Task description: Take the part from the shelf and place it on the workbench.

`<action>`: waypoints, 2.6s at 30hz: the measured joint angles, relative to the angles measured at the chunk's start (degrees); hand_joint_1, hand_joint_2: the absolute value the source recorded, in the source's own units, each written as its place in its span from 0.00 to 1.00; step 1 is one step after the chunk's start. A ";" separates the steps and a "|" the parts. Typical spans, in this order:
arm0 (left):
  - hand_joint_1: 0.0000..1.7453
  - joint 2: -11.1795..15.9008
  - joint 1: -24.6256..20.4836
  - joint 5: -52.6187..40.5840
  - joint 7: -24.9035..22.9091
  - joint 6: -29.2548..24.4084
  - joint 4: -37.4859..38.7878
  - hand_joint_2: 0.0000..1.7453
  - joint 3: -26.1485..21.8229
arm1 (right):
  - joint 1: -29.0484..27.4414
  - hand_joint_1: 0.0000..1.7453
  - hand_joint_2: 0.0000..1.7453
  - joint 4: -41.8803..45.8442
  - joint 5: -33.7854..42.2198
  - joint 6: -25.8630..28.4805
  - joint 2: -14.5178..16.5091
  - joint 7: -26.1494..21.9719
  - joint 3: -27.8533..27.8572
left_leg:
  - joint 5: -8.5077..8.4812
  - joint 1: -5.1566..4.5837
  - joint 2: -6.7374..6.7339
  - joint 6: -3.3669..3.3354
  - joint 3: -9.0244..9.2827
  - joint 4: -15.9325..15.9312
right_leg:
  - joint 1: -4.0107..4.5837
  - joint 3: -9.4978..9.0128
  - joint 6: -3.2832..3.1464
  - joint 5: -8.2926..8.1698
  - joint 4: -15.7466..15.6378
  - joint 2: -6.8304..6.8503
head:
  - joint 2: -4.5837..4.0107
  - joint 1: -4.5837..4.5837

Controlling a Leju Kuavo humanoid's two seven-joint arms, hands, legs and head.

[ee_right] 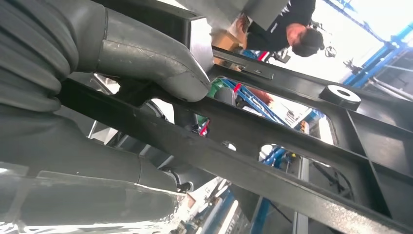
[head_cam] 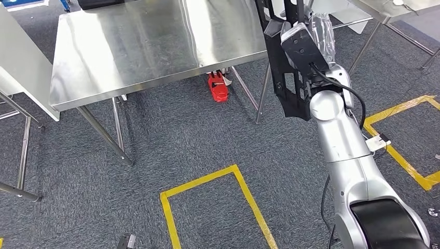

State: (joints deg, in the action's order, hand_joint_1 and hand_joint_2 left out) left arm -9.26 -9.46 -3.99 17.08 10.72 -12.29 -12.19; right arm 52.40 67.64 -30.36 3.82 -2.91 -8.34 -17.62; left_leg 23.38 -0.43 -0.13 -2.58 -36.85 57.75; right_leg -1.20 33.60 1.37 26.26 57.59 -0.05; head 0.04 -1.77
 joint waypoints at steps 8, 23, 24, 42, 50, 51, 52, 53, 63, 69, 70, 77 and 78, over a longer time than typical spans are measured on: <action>0.00 -0.20 0.13 0.17 0.04 0.02 -0.06 1.00 -0.01 | 0.60 1.00 1.00 -1.35 0.26 0.01 -0.32 -0.32 -0.52 | 0.51 0.54 0.36 -0.81 3.58 -2.51 | 0.16 9.46 0.59 4.27 15.86 0.07 | 0.00 0.59; 0.00 -0.20 0.22 0.19 -0.03 0.13 -0.13 1.00 -0.02 | 1.28 1.00 1.00 -4.03 1.63 1.40 -0.55 -2.45 -1.17 | 8.49 1.02 0.29 2.55 -6.96 16.92 | -0.37 0.82 -1.18 -0.90 0.26 -0.44 | 0.00 0.27; 0.00 -0.19 0.25 0.19 -0.03 0.14 -0.13 1.00 -0.02 | 1.29 1.00 1.00 -4.08 1.76 1.52 -0.56 -2.43 -1.18 | 6.40 0.97 0.30 2.21 -7.00 15.35 | -0.26 0.29 -1.17 -0.53 0.25 -0.52 | 0.00 0.27; 0.00 -0.20 0.45 0.34 -0.06 0.19 -0.18 1.00 -0.05 | 2.48 1.00 1.00 -4.67 1.89 2.48 -1.89 -0.42 -1.04 | 2.23 0.14 0.74 -0.88 5.69 -2.28 | -0.62 4.76 3.69 -2.54 2.79 0.01 | 0.00 0.56; 0.00 0.03 0.35 0.16 -0.16 0.19 -0.23 1.00 -0.05 | 4.56 1.00 1.00 -5.01 -0.26 2.83 -2.81 1.77 -0.32 | 6.83 0.39 0.37 1.76 1.81 6.45 | -0.89 1.81 -0.63 -3.07 -0.60 -0.34 | 0.00 0.22; 0.00 0.03 0.36 0.14 -0.17 0.19 -0.23 1.00 -0.05 | 4.80 1.00 1.00 -5.13 -0.46 2.81 -2.86 1.85 -0.28 | 8.28 0.56 0.32 2.11 -0.83 10.57 | -0.86 1.53 -0.86 -2.76 -0.59 -0.39 | 0.00 0.20; 0.00 0.03 0.41 0.12 -0.18 0.19 -0.23 1.00 -0.05 | 4.89 1.00 1.00 -5.27 -0.58 2.78 -2.90 1.95 -0.27 | 9.36 0.72 0.30 2.31 -3.34 13.97 | -0.79 1.23 -0.99 -2.44 -0.59 -0.45 | 0.00 0.21; 0.00 0.02 0.46 0.10 -0.19 0.19 -0.23 1.00 -0.05 | 4.89 1.00 1.00 -5.44 -0.64 2.77 -2.94 2.05 -0.27 | 9.42 0.81 0.29 2.32 -5.08 15.59 | -0.71 0.84 -1.01 -2.08 -0.59 -0.53 | 0.00 0.21; 0.00 0.20 0.47 0.11 -0.21 0.19 -0.26 1.00 -0.06 | 5.89 1.00 1.00 -6.19 -1.60 2.58 -3.29 2.68 -0.06 | -1.28 -0.32 0.38 -1.71 1.78 -2.75 | 0.36 -2.68 1.05 0.51 0.54 -0.64 | 0.00 0.38; 0.00 0.13 0.62 0.36 -0.09 0.46 -0.25 1.00 -0.11 | 9.97 1.00 1.00 -9.73 -7.18 -2.65 -4.91 6.34 -0.40 | -0.20 -0.23 0.70 -1.84 3.66 -3.07 | -0.01 7.36 1.53 5.21 15.00 -0.43 | 0.00 0.73; 0.00 0.11 0.75 0.36 -0.09 0.58 -0.25 1.00 -0.12 | 11.00 1.00 1.00 -10.88 -8.38 -3.71 -5.21 6.96 -0.66 | 0.17 -0.17 0.81 -1.64 3.94 -2.93 | -0.11 7.30 1.94 3.67 13.07 -0.40 | 0.00 0.76; 0.00 0.48 0.94 0.36 -0.05 1.17 -0.24 1.00 -0.31 | 18.16 1.00 1.00 -18.81 -12.50 -6.21 -6.80 8.41 -2.68 | 3.04 -0.30 1.25 0.41 4.08 -0.54 | -0.32 2.61 0.34 -3.21 -0.04 0.04 | 0.00 0.62; 0.00 0.55 0.94 0.36 -0.03 1.19 -0.25 1.00 -0.33 | 18.70 1.00 1.00 -19.38 -12.69 -6.16 -6.85 8.47 -2.85 | 3.11 -0.21 1.16 0.65 3.50 0.53 | -0.49 2.39 0.10 -3.07 -0.04 0.00 | 0.00 0.53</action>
State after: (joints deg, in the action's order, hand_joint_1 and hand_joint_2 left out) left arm -8.71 -8.52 -3.63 17.05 11.90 -12.54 -12.51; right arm 71.10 48.26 -43.05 -2.34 -9.76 0.13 -20.47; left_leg 26.49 -0.65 1.03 -1.93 -33.35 58.28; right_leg -1.69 35.98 1.47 23.19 57.56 -0.05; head 0.04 -1.24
